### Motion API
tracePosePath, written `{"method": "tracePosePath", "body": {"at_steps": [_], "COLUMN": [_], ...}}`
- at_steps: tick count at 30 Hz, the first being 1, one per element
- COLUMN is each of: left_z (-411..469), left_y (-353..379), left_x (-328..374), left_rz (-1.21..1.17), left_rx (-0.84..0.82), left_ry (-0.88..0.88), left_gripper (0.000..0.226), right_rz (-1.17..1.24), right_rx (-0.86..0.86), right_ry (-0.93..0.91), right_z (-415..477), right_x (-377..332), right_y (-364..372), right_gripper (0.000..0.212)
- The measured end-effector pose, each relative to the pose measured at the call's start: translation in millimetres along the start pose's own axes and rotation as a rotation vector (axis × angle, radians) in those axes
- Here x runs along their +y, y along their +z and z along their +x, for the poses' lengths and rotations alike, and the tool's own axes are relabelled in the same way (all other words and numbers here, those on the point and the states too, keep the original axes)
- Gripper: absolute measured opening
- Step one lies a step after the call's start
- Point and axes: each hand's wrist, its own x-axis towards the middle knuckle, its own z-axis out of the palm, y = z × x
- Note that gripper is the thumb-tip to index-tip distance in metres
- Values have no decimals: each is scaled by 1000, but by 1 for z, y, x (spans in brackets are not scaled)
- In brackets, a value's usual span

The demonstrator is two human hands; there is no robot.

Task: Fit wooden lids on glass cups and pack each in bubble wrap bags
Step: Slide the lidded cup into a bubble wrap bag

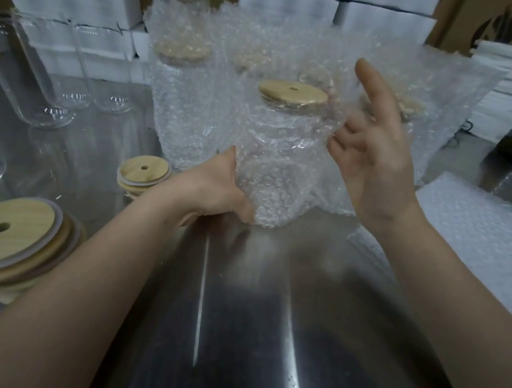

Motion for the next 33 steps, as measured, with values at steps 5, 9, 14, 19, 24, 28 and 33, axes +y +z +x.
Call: {"method": "tracePosePath", "body": {"at_steps": [5, 9, 14, 19, 24, 28, 33], "left_z": [0, -4, -9, -12, -12, -11, -13], "left_y": [1, 0, 3, 8, 6, 3, 2], "left_x": [2, 12, 32, 37, 37, 39, 44], "left_rz": [-50, -272, -610, -664, -688, -748, -753], "left_rx": [18, 34, 239, 424, 451, 439, 570], "left_ry": [23, 149, 354, 433, 413, 438, 472], "left_gripper": [89, 79, 33, 34, 22, 9, 24], "right_rz": [-69, -102, -191, -183, -128, -78, -103], "right_rx": [60, 193, 310, 368, 413, 399, 328], "right_ry": [-4, -40, -117, -199, -193, -139, -75], "right_z": [1, 1, -1, -2, -1, 1, 1], "right_x": [3, 0, -8, -15, -18, -18, -18], "right_y": [1, 3, 9, 12, 10, 7, 9], "right_gripper": [61, 45, 39, 39, 41, 43, 38]}}
